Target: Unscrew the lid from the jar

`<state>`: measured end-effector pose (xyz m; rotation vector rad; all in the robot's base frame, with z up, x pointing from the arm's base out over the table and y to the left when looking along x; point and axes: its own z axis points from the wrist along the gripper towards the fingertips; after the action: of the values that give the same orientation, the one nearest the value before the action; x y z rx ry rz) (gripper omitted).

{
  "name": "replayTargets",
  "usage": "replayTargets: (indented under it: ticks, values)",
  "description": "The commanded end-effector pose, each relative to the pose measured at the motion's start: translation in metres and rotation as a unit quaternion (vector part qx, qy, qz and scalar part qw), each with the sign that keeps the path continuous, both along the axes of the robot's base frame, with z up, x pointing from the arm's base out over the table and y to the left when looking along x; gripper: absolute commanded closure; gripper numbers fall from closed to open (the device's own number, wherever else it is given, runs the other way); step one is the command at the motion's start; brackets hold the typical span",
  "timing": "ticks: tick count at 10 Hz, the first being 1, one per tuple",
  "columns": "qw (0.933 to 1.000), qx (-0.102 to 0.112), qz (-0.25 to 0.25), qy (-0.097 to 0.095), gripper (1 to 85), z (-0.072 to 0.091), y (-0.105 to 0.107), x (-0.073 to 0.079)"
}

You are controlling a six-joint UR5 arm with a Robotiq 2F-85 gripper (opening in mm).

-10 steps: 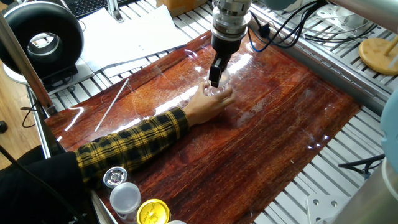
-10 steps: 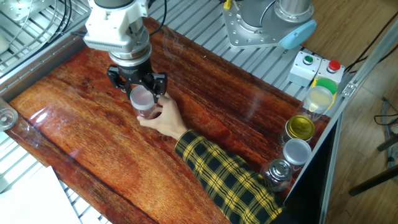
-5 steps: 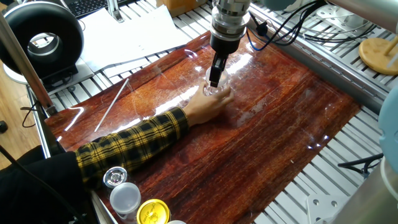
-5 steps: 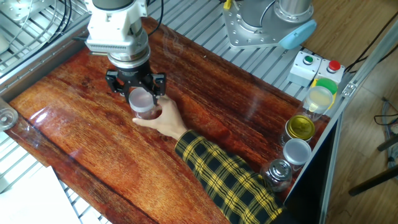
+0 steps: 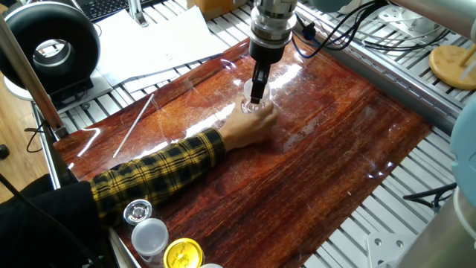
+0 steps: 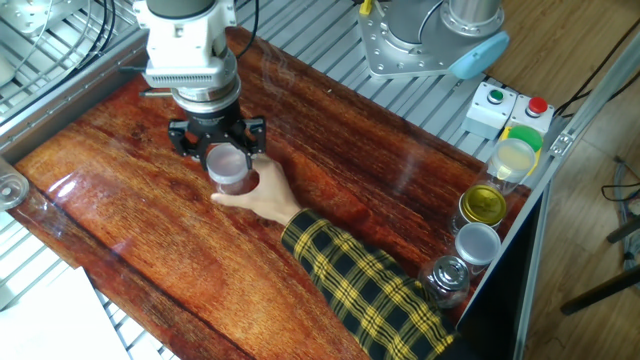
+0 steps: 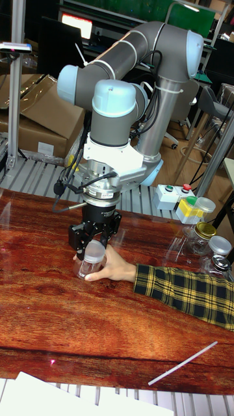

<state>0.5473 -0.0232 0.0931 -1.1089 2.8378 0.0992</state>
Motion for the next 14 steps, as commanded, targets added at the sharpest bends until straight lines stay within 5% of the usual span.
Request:
replayTargets:
  ticks: [1,14]
  values:
    - [0.9991,0.005,0.041,-0.011,84.7,0.001,0.004,0.005]
    - [0.9769,0.026,0.204,-0.058,84.7,-0.002,0.034,0.022]
